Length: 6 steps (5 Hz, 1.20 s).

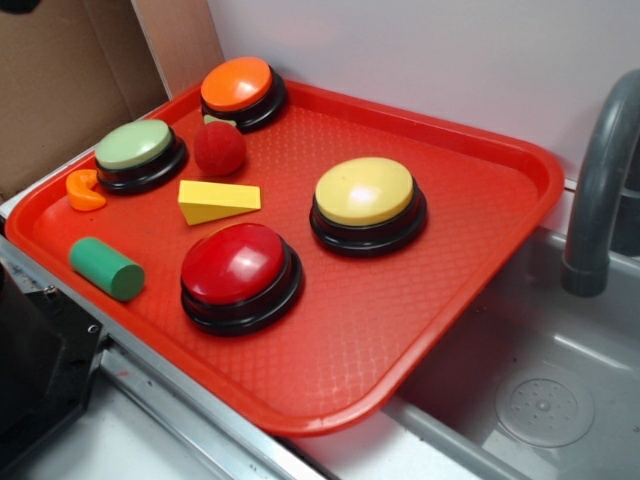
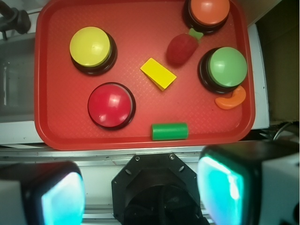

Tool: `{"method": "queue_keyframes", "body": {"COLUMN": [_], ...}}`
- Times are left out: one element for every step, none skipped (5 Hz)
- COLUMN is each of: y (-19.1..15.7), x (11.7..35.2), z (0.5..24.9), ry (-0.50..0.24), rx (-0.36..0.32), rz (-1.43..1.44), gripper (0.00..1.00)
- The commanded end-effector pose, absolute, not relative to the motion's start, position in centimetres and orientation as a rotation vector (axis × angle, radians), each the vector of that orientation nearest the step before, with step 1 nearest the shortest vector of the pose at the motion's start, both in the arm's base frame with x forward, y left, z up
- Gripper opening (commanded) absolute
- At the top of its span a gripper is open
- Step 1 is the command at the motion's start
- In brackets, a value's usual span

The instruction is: Push the red button.

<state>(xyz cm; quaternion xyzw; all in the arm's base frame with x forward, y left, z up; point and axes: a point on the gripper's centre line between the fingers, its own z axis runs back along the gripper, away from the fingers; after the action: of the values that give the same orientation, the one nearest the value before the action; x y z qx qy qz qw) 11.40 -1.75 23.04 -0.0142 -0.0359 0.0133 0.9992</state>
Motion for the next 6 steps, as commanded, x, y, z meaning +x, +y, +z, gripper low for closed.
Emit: {"method": "queue_keyframes", "body": {"y": [-5.3, -5.2, -5.8, -7.0, -8.4, -9.0], "x": [13.9, 15.3, 16.8, 18.1, 18.2, 17.5], "z": [17.8, 14.6, 11.2, 8.1, 7.1, 6.6], "ry": [-0.199, -0.179, -0.140, -0.121, -0.138, -0.067], "rx": [0.022, 0.010, -0.035, -0.068, -0.071, -0.035], "rz": [-0.331, -0.391, -0.410, -0.445, -0.462, -0.477], "gripper": [1.00, 1.00, 1.00, 1.00, 1.00, 1.00]}}
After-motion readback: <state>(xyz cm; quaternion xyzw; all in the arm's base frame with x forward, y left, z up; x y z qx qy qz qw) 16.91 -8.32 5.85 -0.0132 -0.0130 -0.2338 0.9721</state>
